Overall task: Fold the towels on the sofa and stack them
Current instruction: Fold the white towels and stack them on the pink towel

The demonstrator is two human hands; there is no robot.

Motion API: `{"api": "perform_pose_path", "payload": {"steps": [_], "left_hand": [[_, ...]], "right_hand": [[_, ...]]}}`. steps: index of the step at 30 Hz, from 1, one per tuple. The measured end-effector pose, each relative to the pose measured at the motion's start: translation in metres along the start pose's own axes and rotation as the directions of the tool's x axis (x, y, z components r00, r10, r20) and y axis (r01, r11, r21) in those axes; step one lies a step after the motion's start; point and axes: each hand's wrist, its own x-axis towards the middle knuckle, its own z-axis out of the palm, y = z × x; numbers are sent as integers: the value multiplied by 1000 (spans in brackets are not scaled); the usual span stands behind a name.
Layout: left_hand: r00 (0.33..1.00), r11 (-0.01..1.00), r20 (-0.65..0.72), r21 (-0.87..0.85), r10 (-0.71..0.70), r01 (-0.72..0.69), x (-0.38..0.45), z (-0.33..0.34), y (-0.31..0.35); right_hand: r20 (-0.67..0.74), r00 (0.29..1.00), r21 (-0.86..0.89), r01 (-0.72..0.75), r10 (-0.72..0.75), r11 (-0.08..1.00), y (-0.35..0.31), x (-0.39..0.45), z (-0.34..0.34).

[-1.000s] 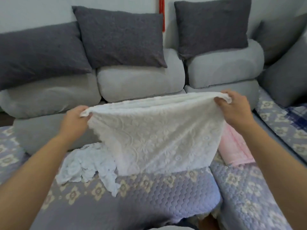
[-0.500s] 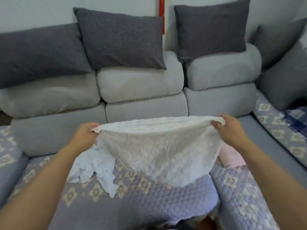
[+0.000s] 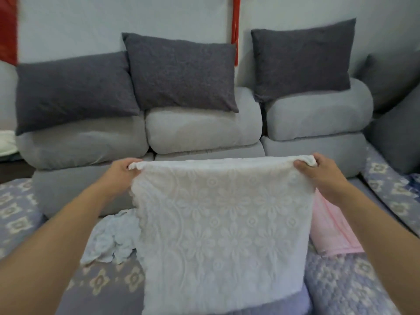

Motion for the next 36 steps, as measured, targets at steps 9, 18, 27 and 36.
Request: {"api": "perform_pose_path", "payload": {"steps": [9,18,27,36], "left_hand": [[994,976,35,187,103,-107,-38,6,-21],[923,875,220,444,-315,193,-198,161,-240],[732,747,299,522,-612,411,-267,261,-362],[756,751,-74,89,-651,655,-113,245,-325]], "right_hand": [[279,945,-498,296,-173,815,23,10,-21],[533,835,-734,537,-136,416,293,-73,20],[712,622,-687,520,326,507,473,-111,48],[496,731,-646,-50,469,762,387,56,80]]}}
